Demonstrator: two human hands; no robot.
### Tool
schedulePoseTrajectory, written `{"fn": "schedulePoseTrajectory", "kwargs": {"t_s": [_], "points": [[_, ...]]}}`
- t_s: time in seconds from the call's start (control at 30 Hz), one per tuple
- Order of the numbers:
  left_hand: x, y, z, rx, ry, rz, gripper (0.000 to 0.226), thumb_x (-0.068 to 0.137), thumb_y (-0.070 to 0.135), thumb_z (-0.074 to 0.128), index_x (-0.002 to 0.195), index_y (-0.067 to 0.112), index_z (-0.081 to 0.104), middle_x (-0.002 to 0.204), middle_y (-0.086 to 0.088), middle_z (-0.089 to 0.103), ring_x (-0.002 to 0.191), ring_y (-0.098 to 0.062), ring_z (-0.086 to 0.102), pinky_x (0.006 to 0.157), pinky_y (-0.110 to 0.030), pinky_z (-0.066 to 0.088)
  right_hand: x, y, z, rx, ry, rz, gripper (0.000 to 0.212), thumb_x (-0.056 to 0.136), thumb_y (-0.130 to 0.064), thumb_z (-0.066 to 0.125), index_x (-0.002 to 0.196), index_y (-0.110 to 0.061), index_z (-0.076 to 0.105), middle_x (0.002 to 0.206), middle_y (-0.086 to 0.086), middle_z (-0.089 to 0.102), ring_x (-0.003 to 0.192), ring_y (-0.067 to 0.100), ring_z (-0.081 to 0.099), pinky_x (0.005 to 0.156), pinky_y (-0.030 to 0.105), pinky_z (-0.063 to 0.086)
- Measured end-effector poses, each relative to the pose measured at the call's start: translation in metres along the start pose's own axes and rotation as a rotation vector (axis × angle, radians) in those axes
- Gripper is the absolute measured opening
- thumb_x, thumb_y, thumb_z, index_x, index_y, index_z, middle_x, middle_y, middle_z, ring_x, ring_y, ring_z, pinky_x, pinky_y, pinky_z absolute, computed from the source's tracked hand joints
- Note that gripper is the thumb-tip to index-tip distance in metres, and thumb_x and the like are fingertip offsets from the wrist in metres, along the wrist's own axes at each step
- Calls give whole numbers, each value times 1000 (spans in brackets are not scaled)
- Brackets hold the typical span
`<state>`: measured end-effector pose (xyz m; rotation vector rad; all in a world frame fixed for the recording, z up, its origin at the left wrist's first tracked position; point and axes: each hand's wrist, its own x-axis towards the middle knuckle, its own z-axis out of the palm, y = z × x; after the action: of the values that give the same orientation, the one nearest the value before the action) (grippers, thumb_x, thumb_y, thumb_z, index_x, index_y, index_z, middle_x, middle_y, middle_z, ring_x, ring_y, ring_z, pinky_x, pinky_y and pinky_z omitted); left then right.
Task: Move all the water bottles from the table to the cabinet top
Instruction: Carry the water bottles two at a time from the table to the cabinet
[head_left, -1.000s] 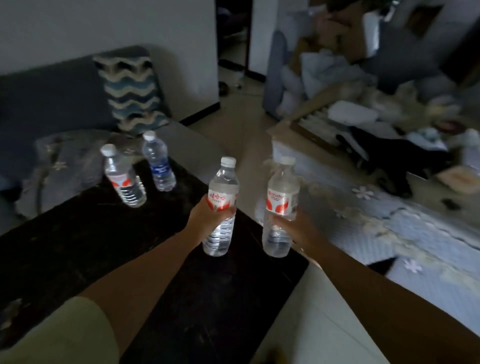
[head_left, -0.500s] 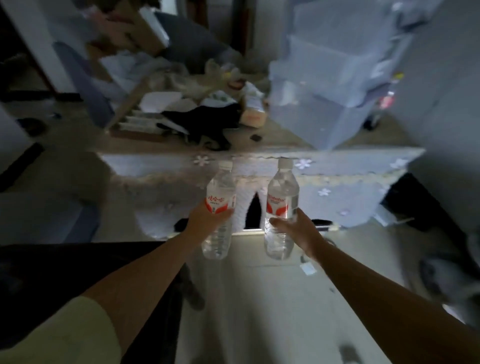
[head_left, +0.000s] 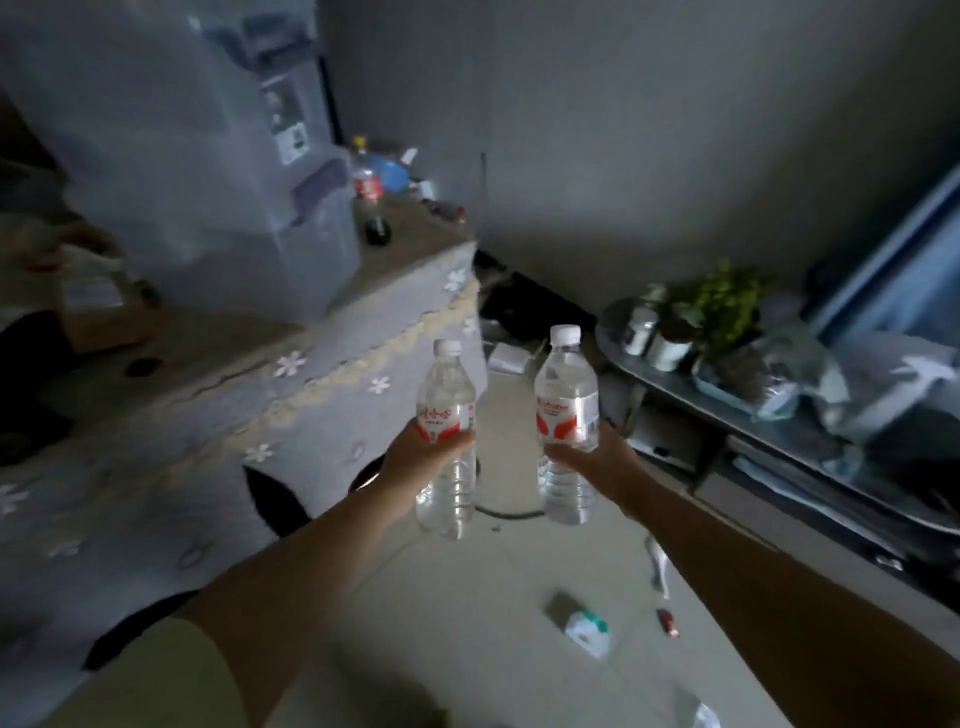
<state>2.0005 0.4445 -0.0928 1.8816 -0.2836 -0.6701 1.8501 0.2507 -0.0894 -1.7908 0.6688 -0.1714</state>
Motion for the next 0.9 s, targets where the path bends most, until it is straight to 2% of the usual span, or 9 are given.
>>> {"fn": "schedulePoseTrajectory", "kwargs": {"t_s": [0.07,0.13,0.2,0.37,0.47,0.53,0.63,0.73,0.9], "points": [[15,18,37,55,-107,33,23,75,32,79,90,22,66,82,2,74,75,-13,71,56,-18,54,-13,18,-34,20,120,53,31,75,-34,79,100,-33,61,95,-5,72,90,13,68,84,31,52],[27,32,74,93,-230,52,32,73,33,80,98,20,66,94,-6,74,88,-22,71,78,-35,60,-29,33,-62,44,224,96,27,75,-35,78,95,-34,60,88,-9,72,82,5,68,74,21,51],[35,42,111,110,-349,59,45,66,36,82,104,17,66,100,-10,73,96,-28,69,91,-47,55,-49,49,-87,66,347,132,23,76,-32,78,90,-34,60,79,-13,71,73,-4,66,63,11,48],[46,68,205,249,-597,124,50,64,46,83,103,18,68,98,-6,74,92,-25,70,89,-41,56,-108,80,-134,112,652,265,35,77,-33,77,107,-23,63,92,-6,72,85,10,68,78,27,53],[38,78,262,295,-745,164,43,70,39,82,104,17,67,102,-6,73,93,-23,68,86,-34,54,-148,94,-147,149,826,322,40,78,-34,77,111,-18,62,99,3,72,92,20,69,85,37,55],[23,82,296,333,-852,205,40,72,35,82,104,17,67,101,-6,72,93,-23,67,84,-31,52,-177,103,-149,228,928,326,39,79,-28,77,112,-13,63,101,10,72,94,27,69,86,41,56],[-5,82,338,365,-1016,257,34,73,32,82,100,18,67,96,-3,72,94,-24,68,82,-31,53,-223,113,-147,301,1074,327,34,79,-23,77,109,-12,64,98,9,73,91,26,71,78,34,57],[-42,81,371,397,-1153,301,32,74,37,79,98,20,68,95,-1,73,93,-23,69,82,-34,55,-270,118,-143,325,1187,343,35,75,-32,78,104,-21,64,94,1,75,87,18,72,74,26,58],[-122,80,417,435,-1362,353,33,74,39,78,101,21,69,97,-3,73,93,-25,68,89,-41,55,-347,130,-143,361,1368,329,63,62,-51,77,111,-14,63,96,4,74,87,17,72,73,26,57]]}}
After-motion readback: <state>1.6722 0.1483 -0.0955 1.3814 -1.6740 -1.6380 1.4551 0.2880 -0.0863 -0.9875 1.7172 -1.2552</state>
